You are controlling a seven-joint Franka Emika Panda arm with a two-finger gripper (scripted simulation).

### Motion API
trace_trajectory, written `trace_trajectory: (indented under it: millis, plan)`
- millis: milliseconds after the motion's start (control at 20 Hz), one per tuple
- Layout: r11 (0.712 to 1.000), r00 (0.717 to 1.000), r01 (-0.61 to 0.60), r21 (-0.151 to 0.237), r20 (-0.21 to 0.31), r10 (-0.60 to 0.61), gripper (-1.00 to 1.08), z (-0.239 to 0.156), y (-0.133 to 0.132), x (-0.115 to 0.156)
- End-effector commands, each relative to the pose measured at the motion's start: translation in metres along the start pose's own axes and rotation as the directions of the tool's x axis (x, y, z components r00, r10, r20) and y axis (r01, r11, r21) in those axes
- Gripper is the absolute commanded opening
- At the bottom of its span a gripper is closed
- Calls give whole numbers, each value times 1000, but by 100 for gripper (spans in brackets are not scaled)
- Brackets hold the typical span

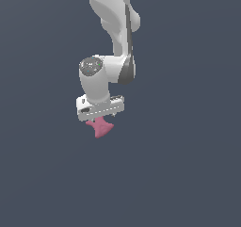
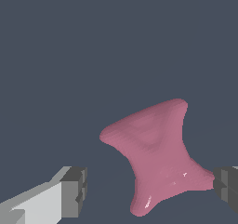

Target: Pick up the object and move it to a goal position.

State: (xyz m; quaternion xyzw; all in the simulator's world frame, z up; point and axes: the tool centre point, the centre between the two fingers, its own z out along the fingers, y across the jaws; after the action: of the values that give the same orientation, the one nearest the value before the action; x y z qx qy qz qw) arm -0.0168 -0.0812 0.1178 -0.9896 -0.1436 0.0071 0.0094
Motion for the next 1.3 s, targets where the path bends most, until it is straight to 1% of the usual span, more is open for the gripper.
trace_trajectory:
  millis: [0, 150, 350, 650, 950, 1250]
  plan:
    - [998, 998, 65, -5, -1, -65, 100, 7, 5, -3]
    - [990, 990, 142, -10, -1, -142, 100, 16, 11, -6]
    - [972, 972, 234, -15, -2, -234, 100, 26, 18, -11]
    - [943, 943, 332, -20, -2, -332, 100, 37, 24, -16]
    - [923, 923, 384, -23, -2, -384, 100, 43, 28, -18]
    - [921, 921, 389, -23, -2, -389, 100, 44, 28, -19]
